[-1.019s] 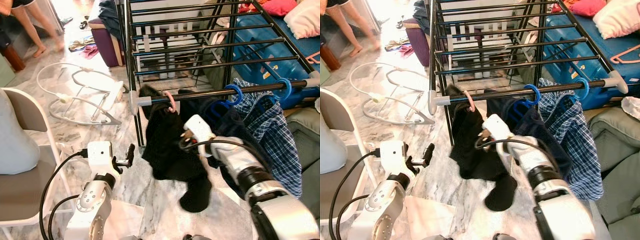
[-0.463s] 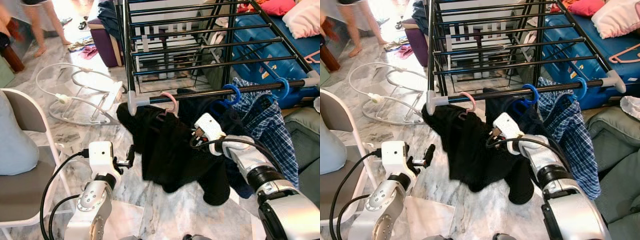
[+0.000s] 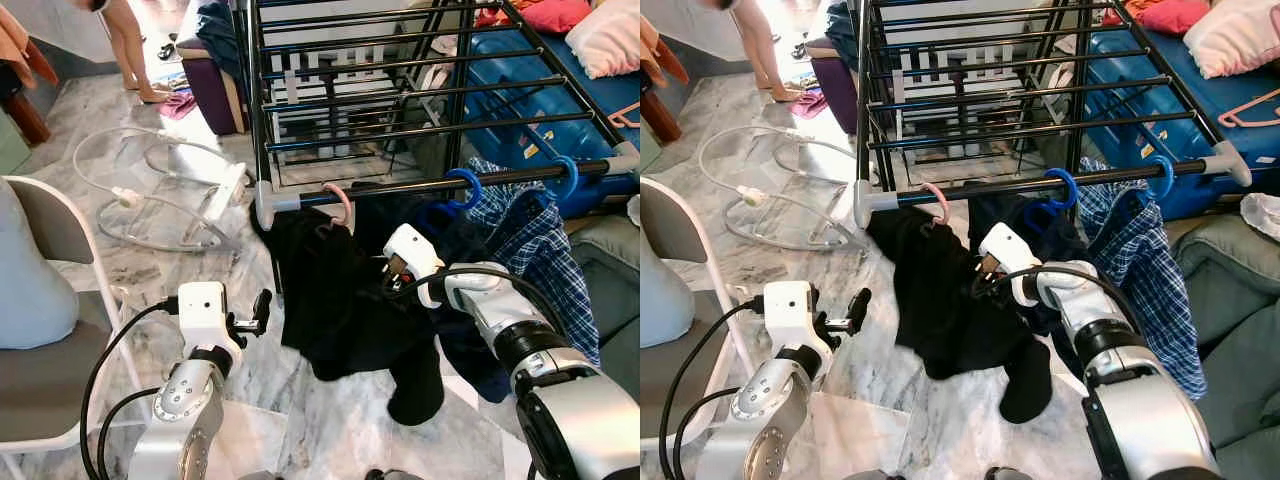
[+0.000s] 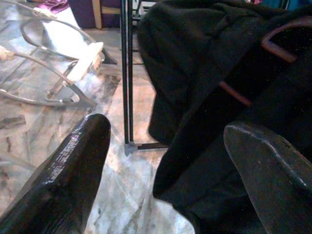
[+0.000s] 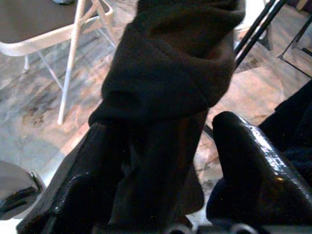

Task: Hang hanger

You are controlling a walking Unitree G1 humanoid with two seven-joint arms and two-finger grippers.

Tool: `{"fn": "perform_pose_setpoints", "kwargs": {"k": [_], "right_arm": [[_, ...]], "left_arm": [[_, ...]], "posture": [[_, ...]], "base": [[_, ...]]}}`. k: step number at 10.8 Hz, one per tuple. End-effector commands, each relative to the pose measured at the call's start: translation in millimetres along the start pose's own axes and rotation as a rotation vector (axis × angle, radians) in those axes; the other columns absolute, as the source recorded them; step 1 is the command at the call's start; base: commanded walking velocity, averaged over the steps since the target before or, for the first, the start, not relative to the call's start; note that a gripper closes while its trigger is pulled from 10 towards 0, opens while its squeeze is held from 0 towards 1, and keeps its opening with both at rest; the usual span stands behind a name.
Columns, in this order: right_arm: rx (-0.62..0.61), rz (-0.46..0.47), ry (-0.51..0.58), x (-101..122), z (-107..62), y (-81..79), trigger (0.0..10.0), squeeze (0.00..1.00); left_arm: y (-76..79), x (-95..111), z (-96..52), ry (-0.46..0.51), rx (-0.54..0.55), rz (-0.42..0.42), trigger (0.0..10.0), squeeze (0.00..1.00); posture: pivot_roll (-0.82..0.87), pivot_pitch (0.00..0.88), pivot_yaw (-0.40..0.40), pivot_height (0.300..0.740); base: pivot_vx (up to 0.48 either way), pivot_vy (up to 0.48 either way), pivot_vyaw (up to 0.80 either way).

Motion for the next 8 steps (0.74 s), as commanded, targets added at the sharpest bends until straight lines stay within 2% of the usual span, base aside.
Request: {"fn": "perform_pose_setpoints", "kwargs": {"k": [1, 2, 3, 6, 7, 8], "right_arm": [[0.032, 0.002, 0.012, 7, 2.5, -1.8, 10.0, 1.00], [0.038, 0.016, 0.021, 8, 4.0, -3.1, 10.0, 1.00], [-0.012, 0.048, 0.013, 9, 11.5, -3.2, 10.0, 0.00], [-0.097, 0.107, 0.008, 21, 30.3, -5.8, 10.0, 0.00], [-0.112, 0.109, -0.017, 19, 34.6, -8.2, 10.0, 0.00], [-0.144, 0.161, -0.039, 17, 40.1, -10.9, 10.0, 0.00]], "left_arm": [[-1.2, -6, -0.3, -0.030, -0.003, 0.002, 10.0, 0.00], [-1.0, -6, -0.2, -0.032, -0.004, 0.002, 10.0, 0.00], [-0.4, -8, -0.5, -0.041, -0.008, 0.000, 10.0, 0.00], [0.5, -9, -0.9, -0.049, -0.015, 0.000, 10.0, 0.00], [0.6, -10, -0.9, -0.051, -0.016, 0.001, 10.0, 0.00], [1.1, -11, -1.2, -0.055, -0.017, 0.000, 10.0, 0.00]], "posture": [[-0.04, 0.081, 0.040, 0.740], [-0.04, 0.081, 0.040, 0.740], [-0.04, 0.081, 0.039, 0.740], [-0.04, 0.079, 0.039, 0.740], [-0.04, 0.079, 0.039, 0.740], [-0.04, 0.078, 0.039, 0.740]], "base": [[0.000, 0.000, 0.00], [0.000, 0.000, 0.00], [0.000, 0.000, 0.00], [0.000, 0.000, 0.00], [0.000, 0.000, 0.00], [0.000, 0.000, 0.00]]}}
Point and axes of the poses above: a point about 5 cm out from each wrist's last joint towards the gripper, its own z axis pointing out of the wrist towards the gripper, its own x axis along the axis of the wrist's last joint, y = z × x, the point moved 4 cm from there along z, pointing out of the wrist towards the gripper, and after that the axes turned 2 degrees about -z, right-handed, at the moved point
